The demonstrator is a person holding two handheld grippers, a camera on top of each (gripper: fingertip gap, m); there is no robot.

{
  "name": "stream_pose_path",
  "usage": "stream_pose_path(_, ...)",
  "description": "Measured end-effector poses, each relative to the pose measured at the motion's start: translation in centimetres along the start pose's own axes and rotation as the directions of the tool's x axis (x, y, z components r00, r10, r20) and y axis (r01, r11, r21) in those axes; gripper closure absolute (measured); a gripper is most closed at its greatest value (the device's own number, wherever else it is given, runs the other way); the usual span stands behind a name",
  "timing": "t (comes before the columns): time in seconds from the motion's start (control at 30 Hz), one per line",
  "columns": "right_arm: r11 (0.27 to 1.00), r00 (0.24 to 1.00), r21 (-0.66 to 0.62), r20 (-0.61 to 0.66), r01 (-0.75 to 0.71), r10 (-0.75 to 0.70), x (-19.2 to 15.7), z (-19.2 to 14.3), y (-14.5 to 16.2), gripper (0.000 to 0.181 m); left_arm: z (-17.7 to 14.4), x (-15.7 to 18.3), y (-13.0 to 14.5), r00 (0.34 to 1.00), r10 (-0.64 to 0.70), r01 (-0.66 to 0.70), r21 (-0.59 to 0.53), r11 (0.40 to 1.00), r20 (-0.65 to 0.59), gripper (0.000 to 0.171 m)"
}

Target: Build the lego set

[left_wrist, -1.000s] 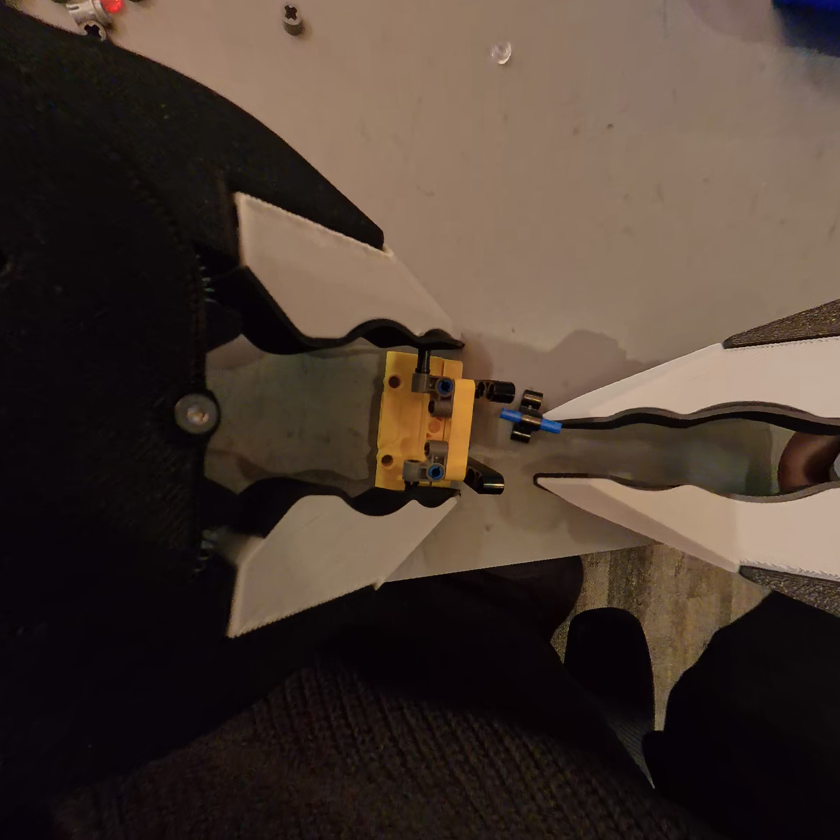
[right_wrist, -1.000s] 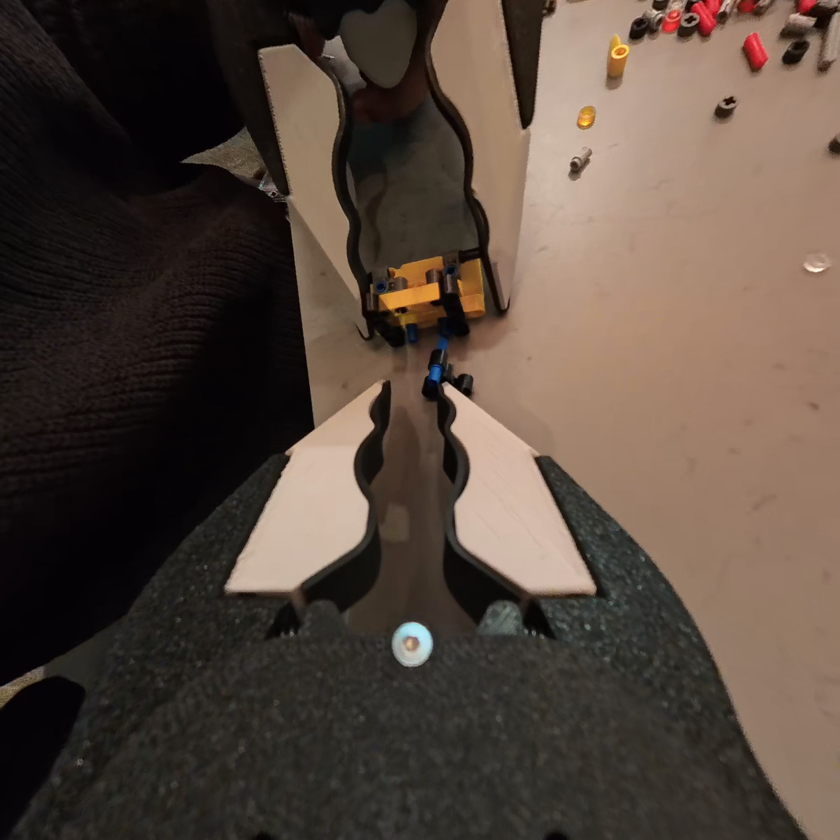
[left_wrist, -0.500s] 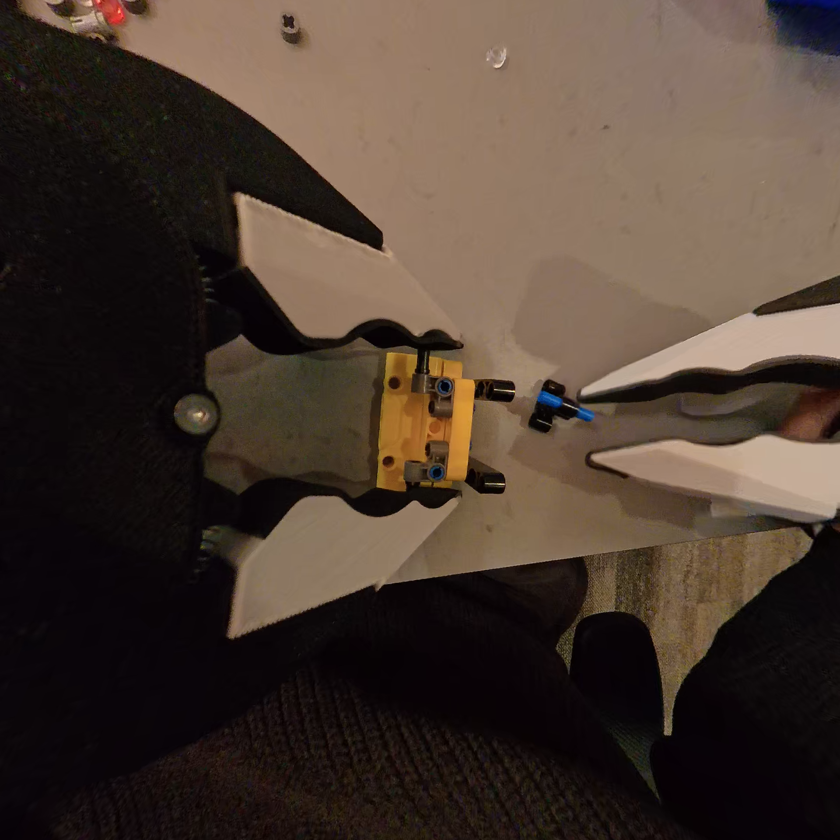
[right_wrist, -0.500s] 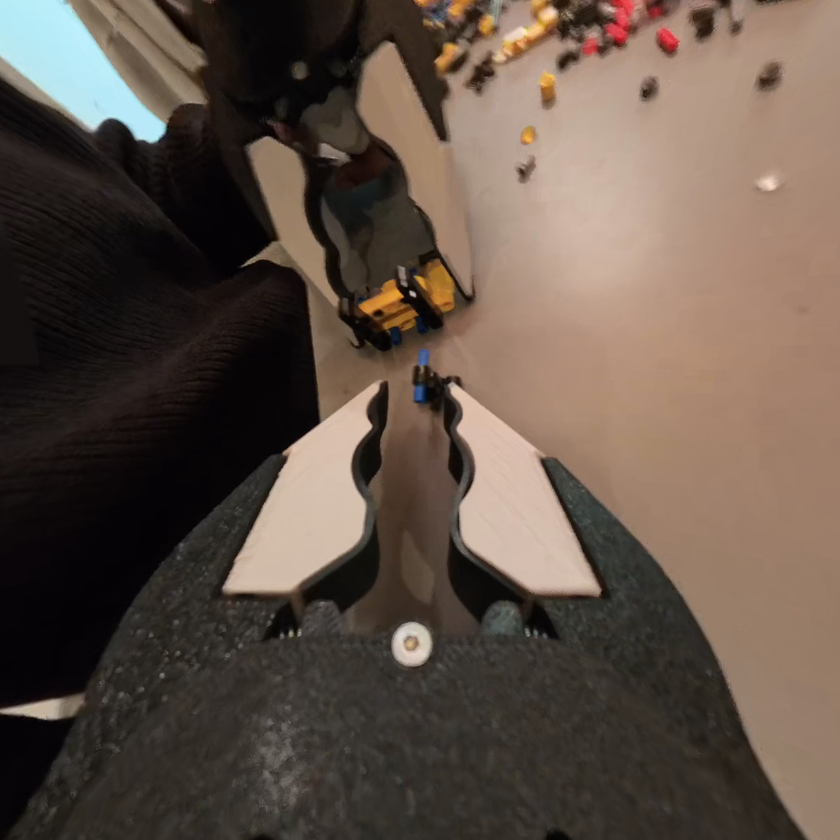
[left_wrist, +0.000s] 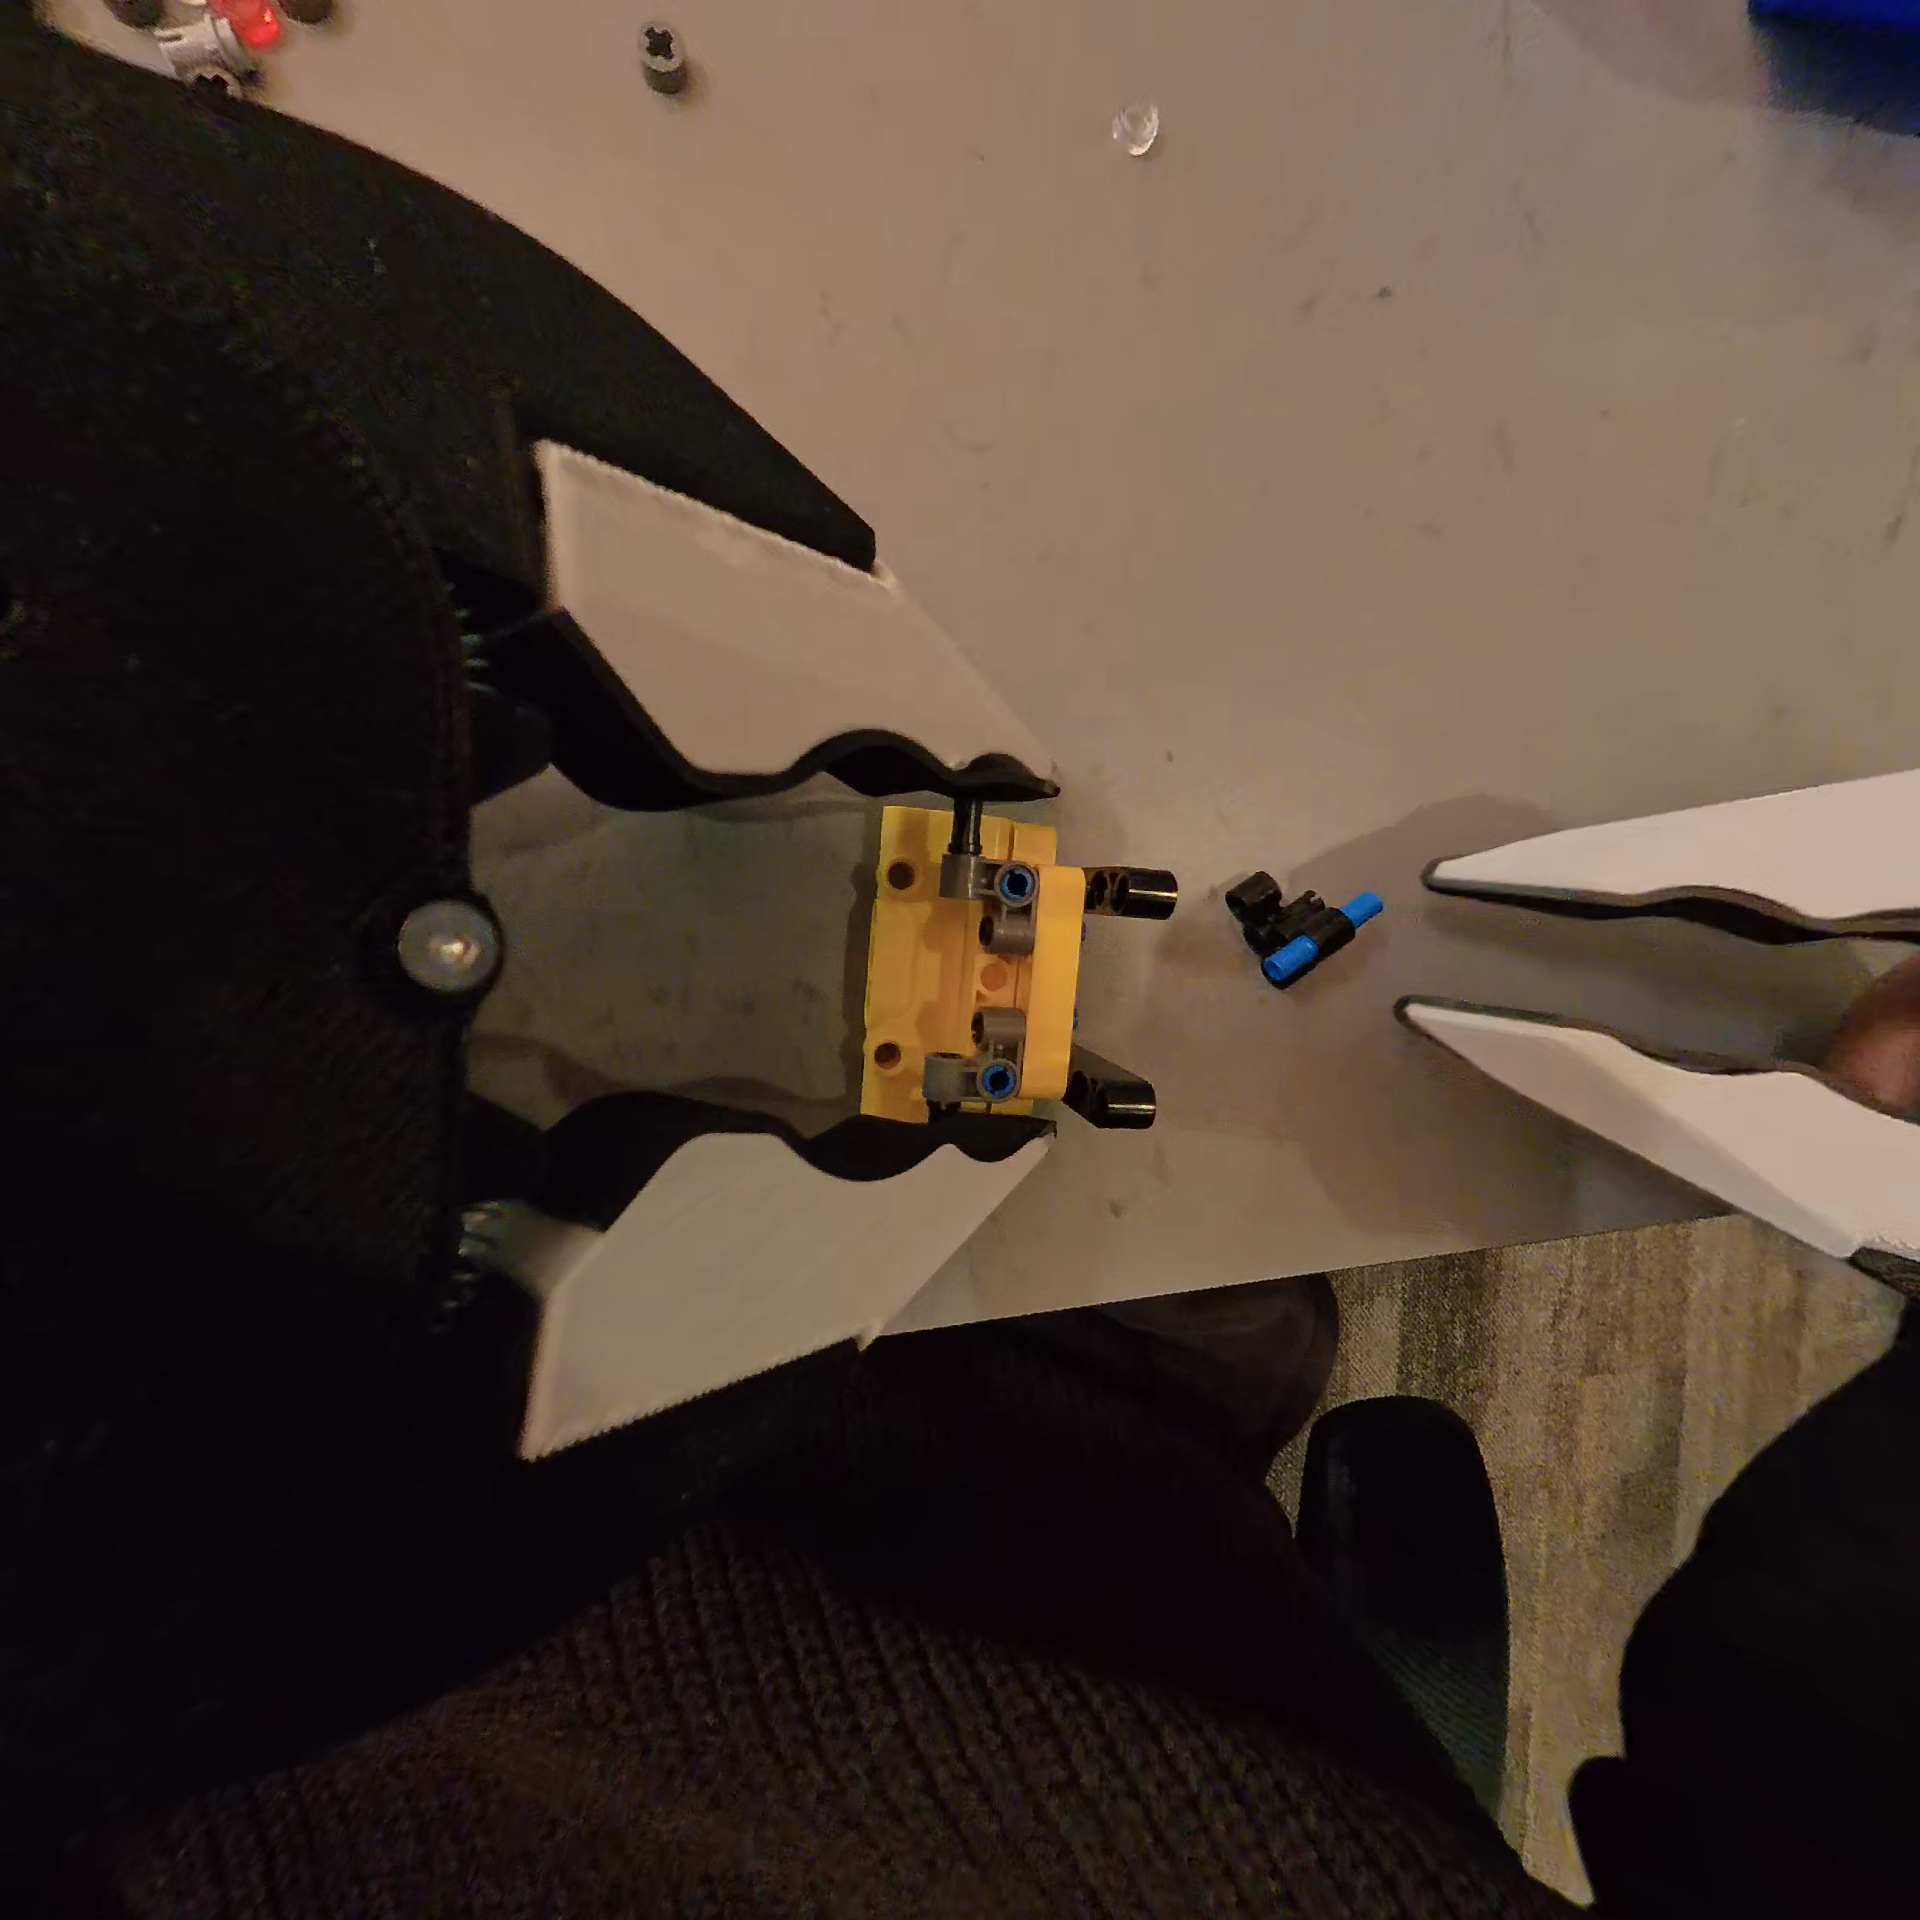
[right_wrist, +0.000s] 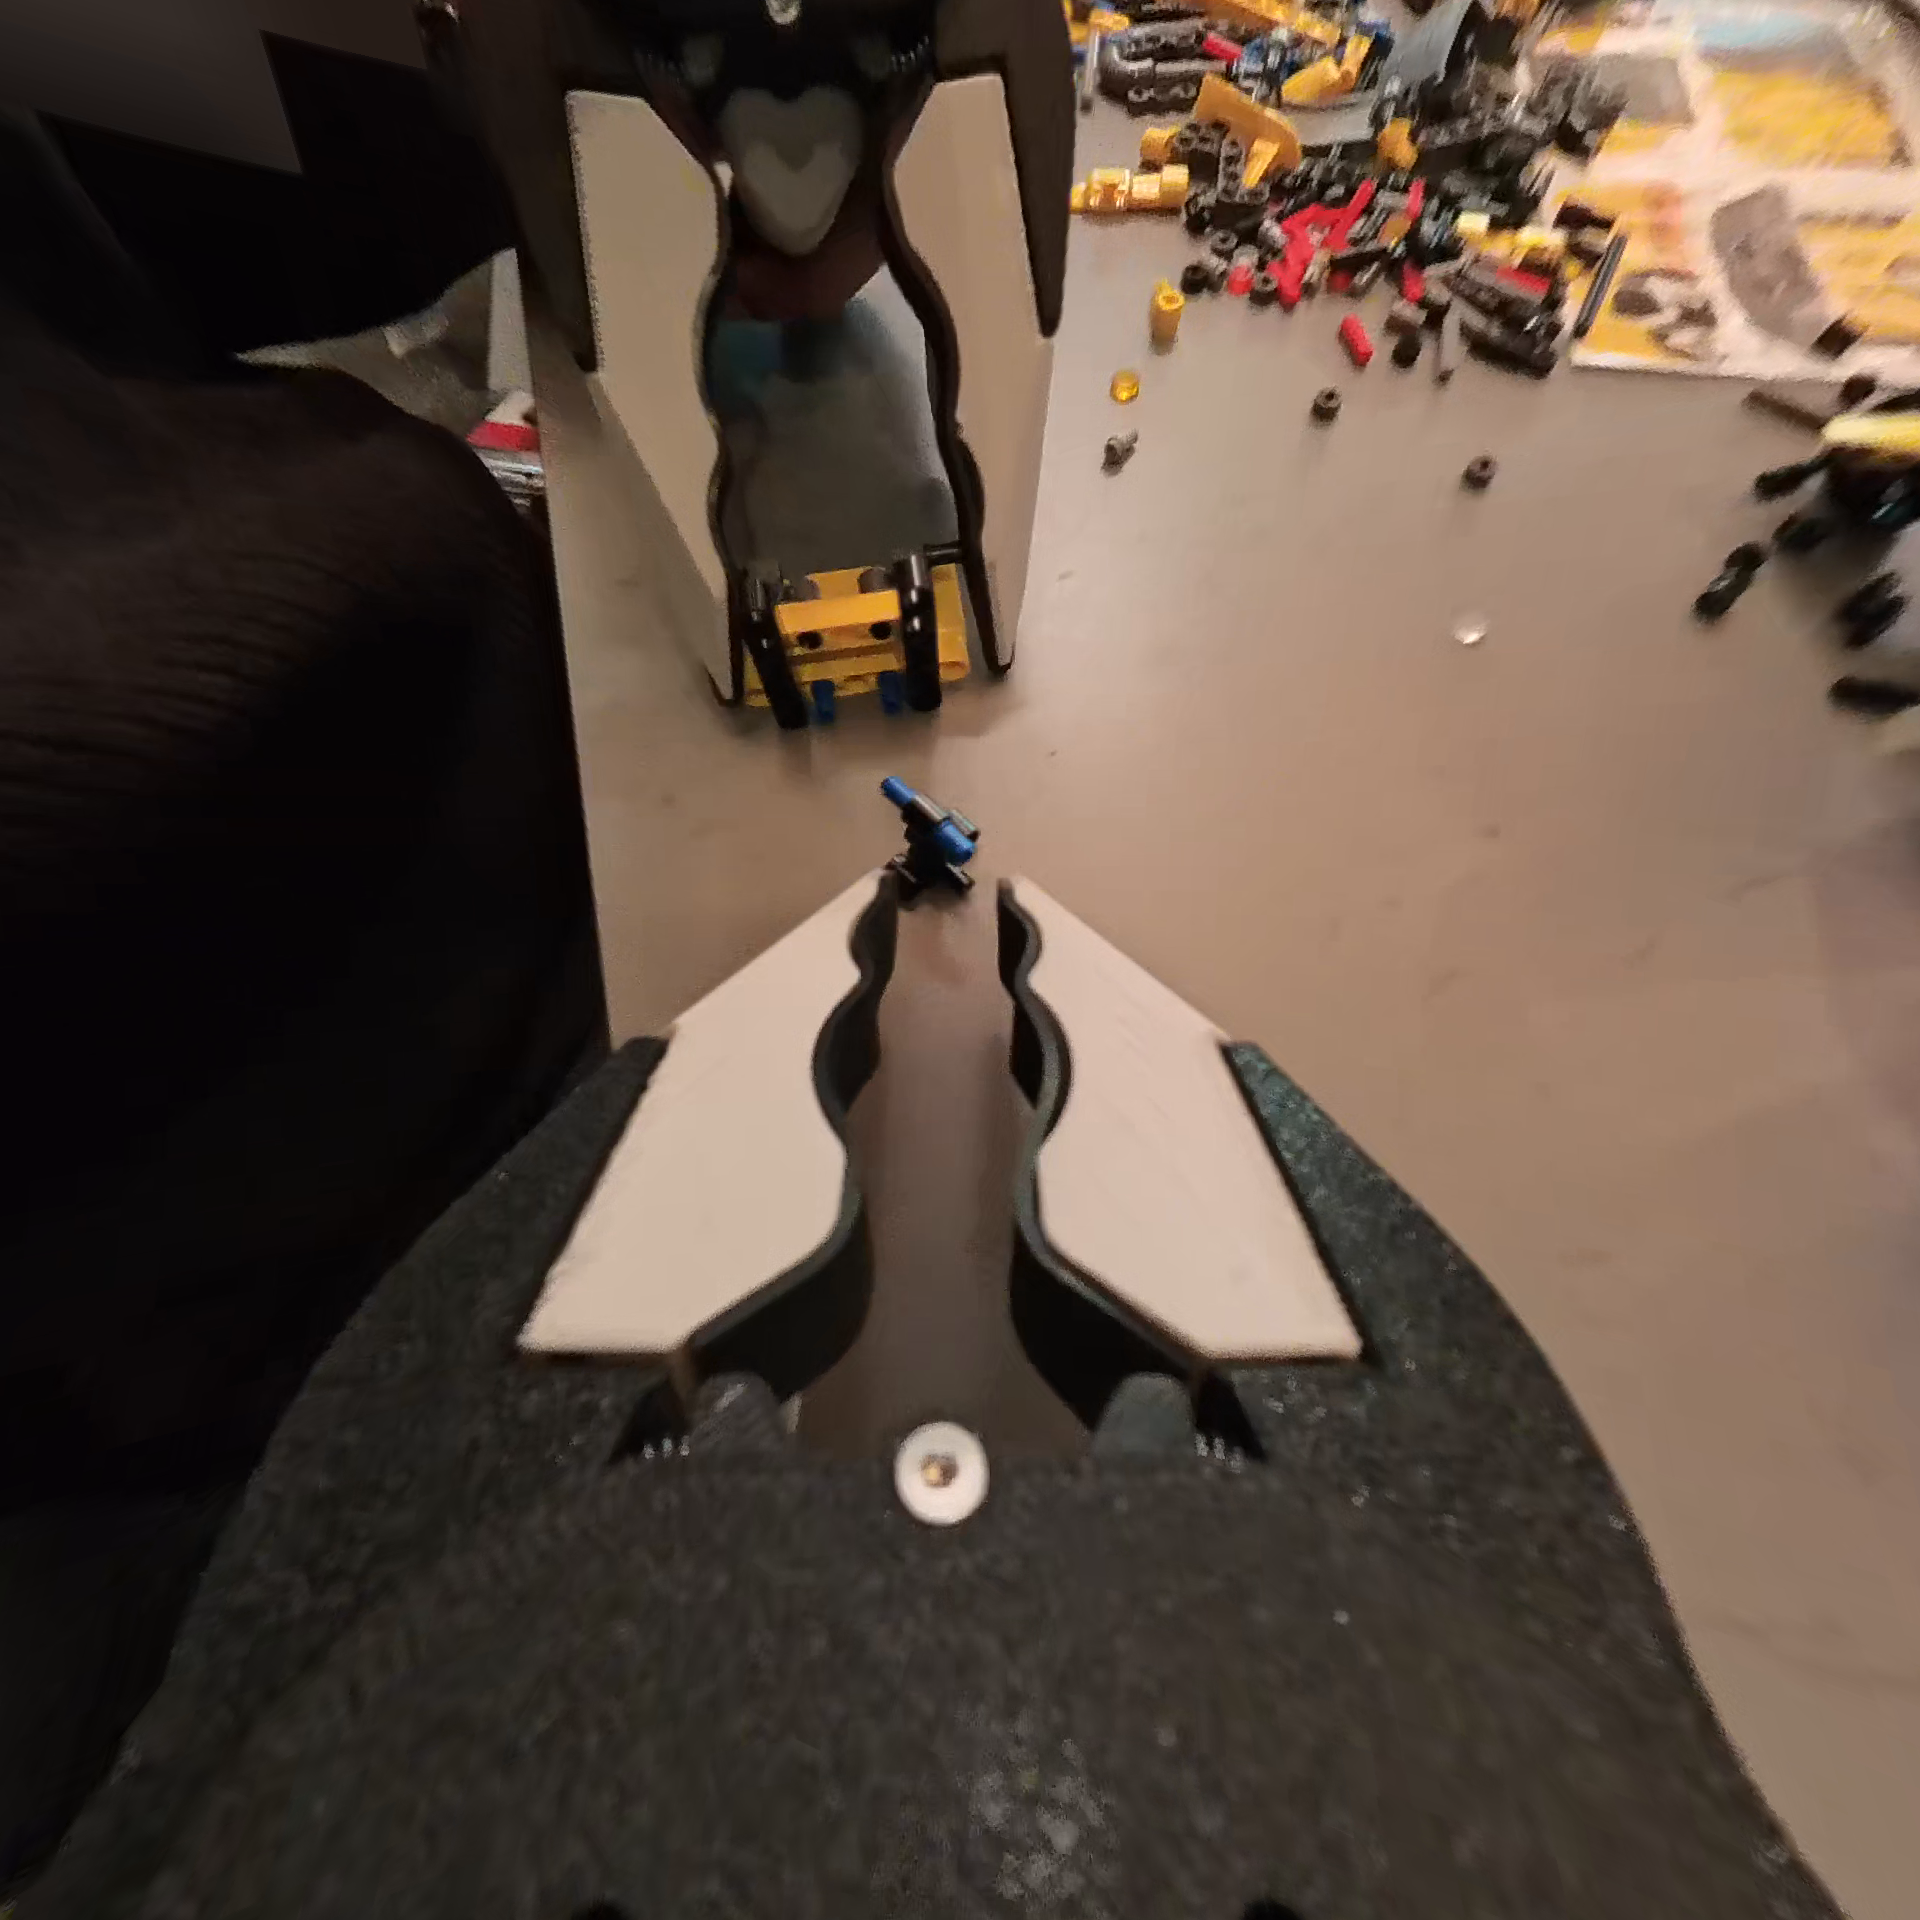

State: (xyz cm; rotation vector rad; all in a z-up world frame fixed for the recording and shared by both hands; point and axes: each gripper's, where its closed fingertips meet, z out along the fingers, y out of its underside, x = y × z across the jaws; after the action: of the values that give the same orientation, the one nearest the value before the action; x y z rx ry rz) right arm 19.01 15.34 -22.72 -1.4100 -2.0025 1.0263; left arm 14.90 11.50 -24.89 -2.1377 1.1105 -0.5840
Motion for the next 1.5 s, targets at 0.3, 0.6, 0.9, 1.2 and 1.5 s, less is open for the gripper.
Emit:
stream_pose_path(0.3, 0.975, 0.966, -0.078, 0.175, 0.208, -0.192, 0.2, 1.1, -0.8, 0.165, 0.0, 0.0, -0.1, 1.000, -0.013, 0.013, 0.009, 1.000, 0.009, 0.112)
stream_pose_path(0.6, 0.940, 0.929, -0.157, 0.269, 0.304, -0.256, -0.3, 1.6, 0.1, 0.175, 0.1, -0.1, -0.2, 0.999, -0.031, 0.031, 0.013, 0.999, 0.012, 0.113)
stream_pose_path(0.9, 0.955, 0.945, -0.132, 0.233, 0.265, -0.230, -0.5, 1.7, 0.0, 0.178, 0.1, -0.2, -0.2, 0.999, -0.042, 0.041, 0.015, 0.999, 0.019, 0.114)
stream_pose_path(1.2, 0.987, 0.981, -0.094, 0.155, 0.133, -0.118, -1.5, 3.0, -0.9, 0.178, 0.2, -0.1, -0.2, 0.998, -0.060, 0.060, 0.016, 0.998, 0.033, 0.114)
stream_pose_path(1.5, 0.991, 0.982, -0.097, 0.172, 0.091, -0.073, -1.8, 3.7, -1.4, 0.178, 0.2, -0.2, -0.3, 0.996, -0.066, 0.065, 0.019, 0.998, 0.052, 0.114)
